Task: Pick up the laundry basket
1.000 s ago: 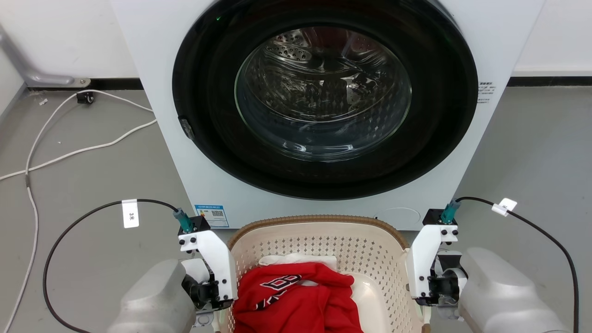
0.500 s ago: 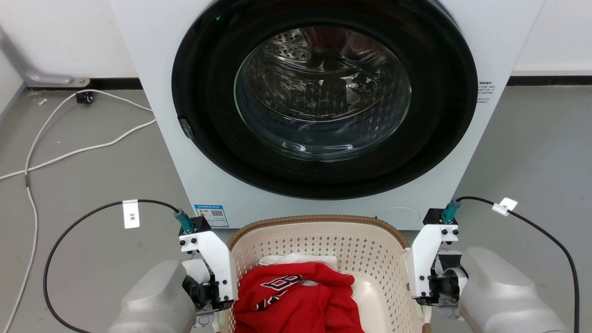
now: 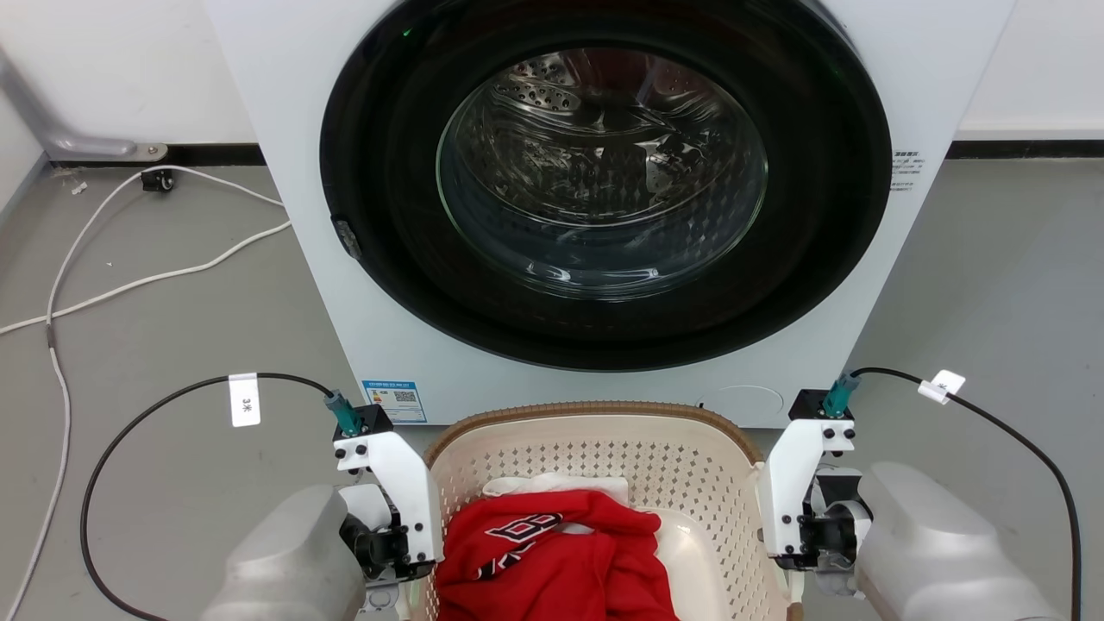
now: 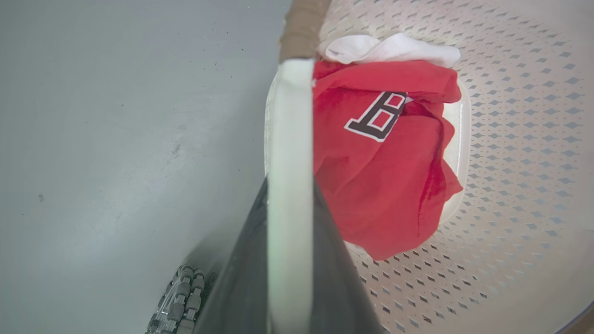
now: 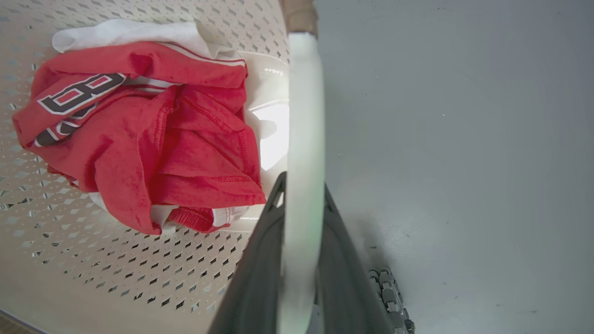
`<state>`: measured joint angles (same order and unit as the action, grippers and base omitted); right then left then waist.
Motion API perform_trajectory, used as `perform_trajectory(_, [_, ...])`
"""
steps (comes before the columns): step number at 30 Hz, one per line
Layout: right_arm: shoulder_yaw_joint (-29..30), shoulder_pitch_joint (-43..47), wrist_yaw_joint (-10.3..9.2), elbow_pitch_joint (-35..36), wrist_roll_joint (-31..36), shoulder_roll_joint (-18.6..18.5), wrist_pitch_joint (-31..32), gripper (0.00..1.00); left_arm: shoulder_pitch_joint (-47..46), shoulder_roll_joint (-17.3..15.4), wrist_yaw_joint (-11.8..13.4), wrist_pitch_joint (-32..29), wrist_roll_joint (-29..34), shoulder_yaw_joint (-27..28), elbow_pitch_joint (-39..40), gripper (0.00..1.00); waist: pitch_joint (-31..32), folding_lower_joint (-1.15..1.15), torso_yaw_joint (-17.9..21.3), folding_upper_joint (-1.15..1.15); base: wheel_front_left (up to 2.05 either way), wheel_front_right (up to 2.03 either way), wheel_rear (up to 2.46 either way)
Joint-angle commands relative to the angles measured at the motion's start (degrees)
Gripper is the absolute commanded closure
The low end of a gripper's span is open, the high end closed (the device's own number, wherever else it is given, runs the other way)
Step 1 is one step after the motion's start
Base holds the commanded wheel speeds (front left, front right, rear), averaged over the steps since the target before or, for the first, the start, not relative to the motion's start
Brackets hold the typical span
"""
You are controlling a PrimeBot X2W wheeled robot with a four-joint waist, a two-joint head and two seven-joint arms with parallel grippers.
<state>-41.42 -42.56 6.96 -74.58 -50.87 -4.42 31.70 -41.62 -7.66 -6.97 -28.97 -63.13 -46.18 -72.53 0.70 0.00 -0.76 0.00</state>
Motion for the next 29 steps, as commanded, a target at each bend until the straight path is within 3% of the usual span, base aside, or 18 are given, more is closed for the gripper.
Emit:
perform_trajectory(1, [0.01,0.33,0.98,1.30,-0.77,2.85,-0.44,1.00,-0.57,2.66,-0.93,0.24,-0.78,-0.13,1.39,1.00,-0.02,0.00,0.02,0.00,0.00,0.00,0.00])
perform_trajectory(29, [0.22,0.97,0.98,1.30,-0.62,2.86,-0.60,1.00,-0.16,2.55,-0.93,0.86,-2.14,-2.30,1.49,1.00,-0.28,0.00,-0.12,0.00,0.00,0.00,0.00])
